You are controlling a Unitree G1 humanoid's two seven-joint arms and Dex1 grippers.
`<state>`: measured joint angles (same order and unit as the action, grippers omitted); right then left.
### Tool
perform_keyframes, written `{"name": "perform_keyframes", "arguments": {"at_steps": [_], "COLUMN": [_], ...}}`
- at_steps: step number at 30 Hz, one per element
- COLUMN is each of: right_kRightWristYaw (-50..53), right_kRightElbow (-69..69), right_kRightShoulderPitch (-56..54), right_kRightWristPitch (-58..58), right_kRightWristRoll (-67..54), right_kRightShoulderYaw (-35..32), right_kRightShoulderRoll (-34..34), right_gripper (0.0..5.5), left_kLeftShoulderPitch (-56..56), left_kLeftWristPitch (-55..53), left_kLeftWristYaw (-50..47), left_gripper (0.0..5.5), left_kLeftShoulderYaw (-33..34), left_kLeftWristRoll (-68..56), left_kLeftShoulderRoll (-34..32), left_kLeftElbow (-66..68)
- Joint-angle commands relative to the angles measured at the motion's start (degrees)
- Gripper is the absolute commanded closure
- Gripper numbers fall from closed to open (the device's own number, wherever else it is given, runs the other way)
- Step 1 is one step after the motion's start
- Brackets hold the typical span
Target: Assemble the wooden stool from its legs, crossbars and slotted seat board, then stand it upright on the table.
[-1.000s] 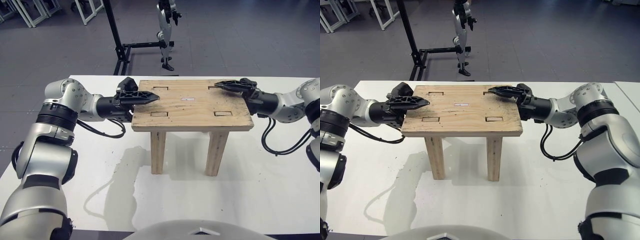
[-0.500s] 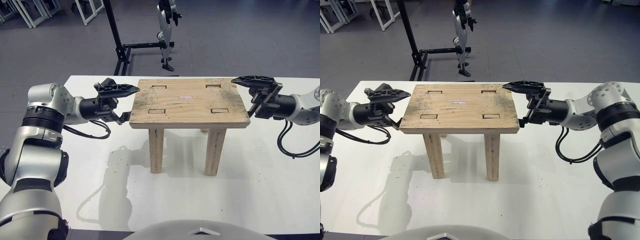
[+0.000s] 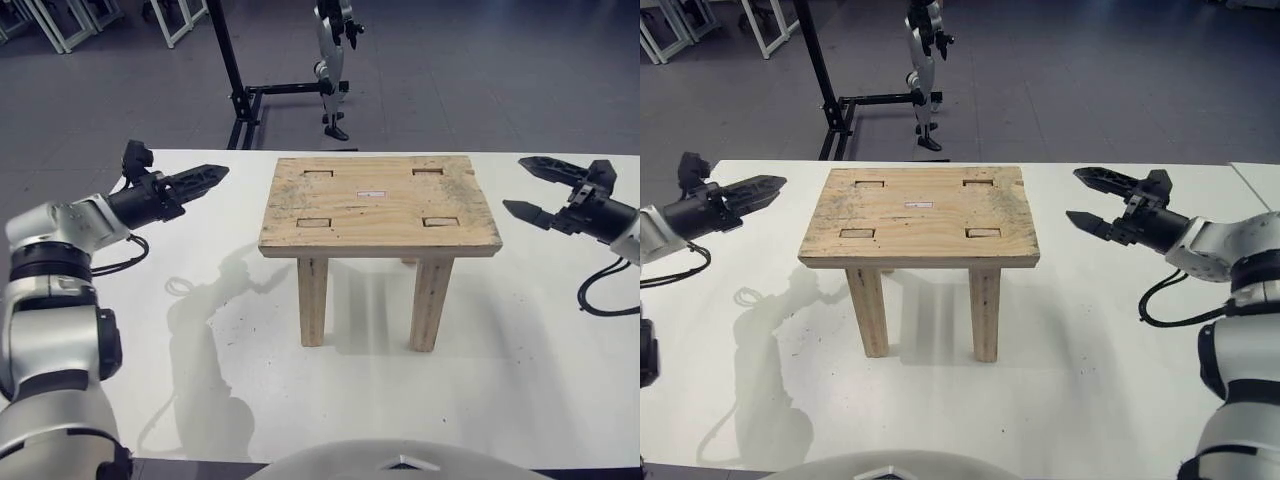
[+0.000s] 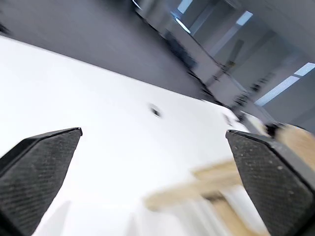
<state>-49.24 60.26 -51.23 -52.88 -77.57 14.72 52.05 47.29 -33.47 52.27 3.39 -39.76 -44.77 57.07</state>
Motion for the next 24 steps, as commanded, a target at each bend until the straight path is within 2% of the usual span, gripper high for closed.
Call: {"name": "perform_keyframes", "arguments": {"at_steps": [1,3,5,10,15,18,24], "right_kRightWristYaw": [30.99,41.17,49.17,50.19,50.31,50.38,50.81], "right_kRightElbow": [-23.17,-24.07,-25.11,-32.93,-34.95,-34.59,-34.89], "right_kRightShoulderPitch": [13.11,15.85,18.57,23.7,24.34,24.37,24.56], "right_kRightWristPitch": [41.68,47.91,49.04,51.32,50.07,49.81,48.87], "right_kRightWristRoll": [24.11,32.98,41.4,49.94,55.79,58.88,62.63], "right_kRightShoulderYaw": [-5.74,-3.9,-1.69,-4.53,-7.83,-9.05,-12.46], "right_kRightShoulderRoll": [-19.04,-23.38,-26.01,-32.4,-35.8,-37.58,-39.98], "right_gripper": [0.01,0.01,0.01,0.01,0.01,0.01,0.01], "left_kLeftShoulderPitch": [-10.08,-12.82,-14.92,-20.88,-23.36,-23.53,-24.04], "left_kLeftWristPitch": [22.17,24.92,27.01,30.2,30.18,26.96,24.82], "left_kLeftWristYaw": [-36.68,-40.69,-42.79,-44.97,-45.11,-45.41,-45.03], "left_gripper": [0.02,0.02,0.02,0.02,0.02,0.02,0.02], "left_kLeftShoulderYaw": [5.22,4.24,3.67,-1.16,-0.01,2.86,3.06], "left_kLeftWristRoll": [10.7,12.74,14.44,23.79,25.9,23.29,24.89], "left_kLeftShoulderRoll": [16.96,21.4,24.65,28.03,30.3,31.89,32.33], "left_kLeftElbow": [-15.12,-20.54,-22.99,-31.31,-34.24,-35.15,-37.26]}}
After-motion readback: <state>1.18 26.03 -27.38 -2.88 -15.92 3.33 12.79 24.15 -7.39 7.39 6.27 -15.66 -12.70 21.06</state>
